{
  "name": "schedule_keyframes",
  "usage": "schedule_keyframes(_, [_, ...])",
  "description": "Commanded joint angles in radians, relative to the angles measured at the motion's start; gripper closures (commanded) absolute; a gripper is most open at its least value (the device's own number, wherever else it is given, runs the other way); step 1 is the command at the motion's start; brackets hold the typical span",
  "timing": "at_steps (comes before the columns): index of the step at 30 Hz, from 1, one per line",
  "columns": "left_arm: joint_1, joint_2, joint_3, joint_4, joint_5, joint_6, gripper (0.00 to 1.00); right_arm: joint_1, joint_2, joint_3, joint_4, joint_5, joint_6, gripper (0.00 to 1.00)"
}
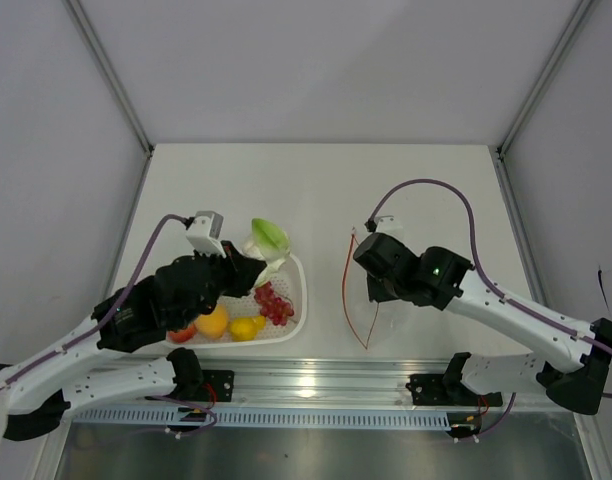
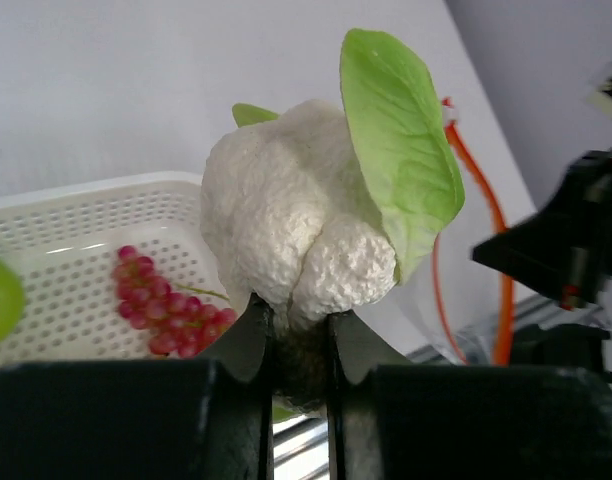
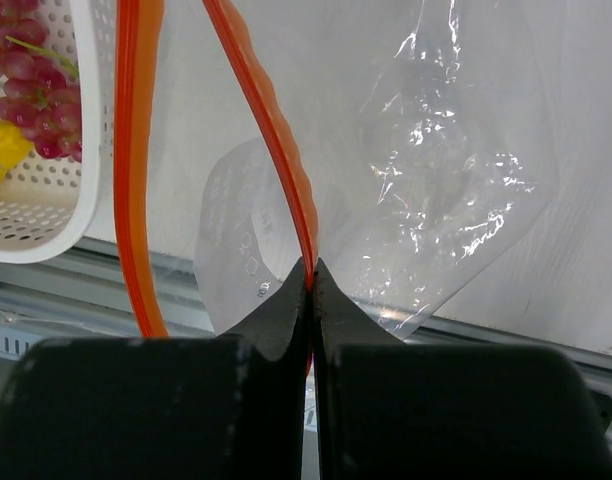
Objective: Place the food in the zip-top bag and seal the zipper
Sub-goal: Pick up the fake vegetable from the bin, then place the fake vegetable in the zipper food storage bag.
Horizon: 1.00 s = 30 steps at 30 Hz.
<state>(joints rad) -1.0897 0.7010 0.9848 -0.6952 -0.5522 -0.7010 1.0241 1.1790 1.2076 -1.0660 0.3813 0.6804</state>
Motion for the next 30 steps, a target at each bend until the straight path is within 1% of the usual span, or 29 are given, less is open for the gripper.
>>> schedule_keyframes(1, [0.01, 0.018, 0.06, 0.026, 0.187, -0.049, 0.91, -0.007, 0.025, 0.066, 0.006, 0.044, 0.027, 1.0])
schedule_keyframes(3, [0.011, 0.029, 0.083, 0.031, 0.231, -0.106, 0.92, -0.009, 0.042, 0.093, 0.003, 0.053, 0.039, 1.0])
schedule_keyframes(4, [0.014, 0.031, 0.086, 0.045, 0.285, -0.121, 0.92, -0.01, 0.056, 0.101, 0.001, 0.059, 0.05, 1.0])
schedule_keyframes(7, [0.019, 0.043, 0.069, 0.126, 0.369, -0.189, 0.93, -0.01, 0.08, 0.124, 0.014, 0.056, 0.059, 1.0])
schedule_keyframes(8, [0.022, 0.048, 0.063, 0.146, 0.426, -0.231, 0.93, -0.01, 0.083, 0.128, 0.018, 0.054, 0.061, 1.0])
schedule_keyframes(9, [0.028, 0.054, 0.058, 0.164, 0.454, -0.254, 0.97, -0.009, 0.087, 0.136, 0.026, 0.053, 0.064, 1.0])
schedule_keyframes(10, [0.037, 0.069, 0.043, 0.18, 0.48, -0.276, 0.99, -0.01, 0.091, 0.139, 0.028, 0.051, 0.065, 1.0])
schedule_keyframes(11, [0.043, 0.077, 0.038, 0.212, 0.527, -0.302, 1.0, -0.01, 0.096, 0.142, 0.029, 0.05, 0.067, 1.0])
schedule_keyframes(13, [0.054, 0.104, 0.037, 0.226, 0.554, -0.321, 0.99, -0.01, 0.099, 0.15, 0.032, 0.047, 0.068, 1.0])
schedule_keyframes(14, [0.06, 0.112, 0.038, 0.232, 0.602, -0.337, 0.99, -0.01, 0.103, 0.152, 0.034, 0.047, 0.07, 1.0])
schedule_keyframes(19, [0.085, 0.121, 0.015, 0.272, 0.658, -0.383, 0.99, -0.01, 0.11, 0.147, 0.037, 0.047, 0.074, 1.0])
schedule_keyframes(21, [0.1, 0.127, -0.009, 0.281, 0.698, -0.429, 0.99, -0.01, 0.116, 0.145, 0.044, 0.045, 0.077, 1.0])
schedule_keyframes(23, [0.119, 0.133, -0.035, 0.289, 0.709, -0.474, 0.99, -0.01, 0.117, 0.144, 0.049, 0.044, 0.079, 1.0])
schedule_keyframes(26, [0.14, 0.163, -0.066, 0.264, 0.715, -0.538, 1.0, -0.007, 0.114, 0.145, 0.072, 0.036, 0.082, 1.0])
schedule_keyframes(30, [0.185, 0.216, -0.106, 0.252, 0.742, -0.589, 0.99, 0.008, 0.11, 0.153, 0.095, 0.016, 0.084, 1.0])
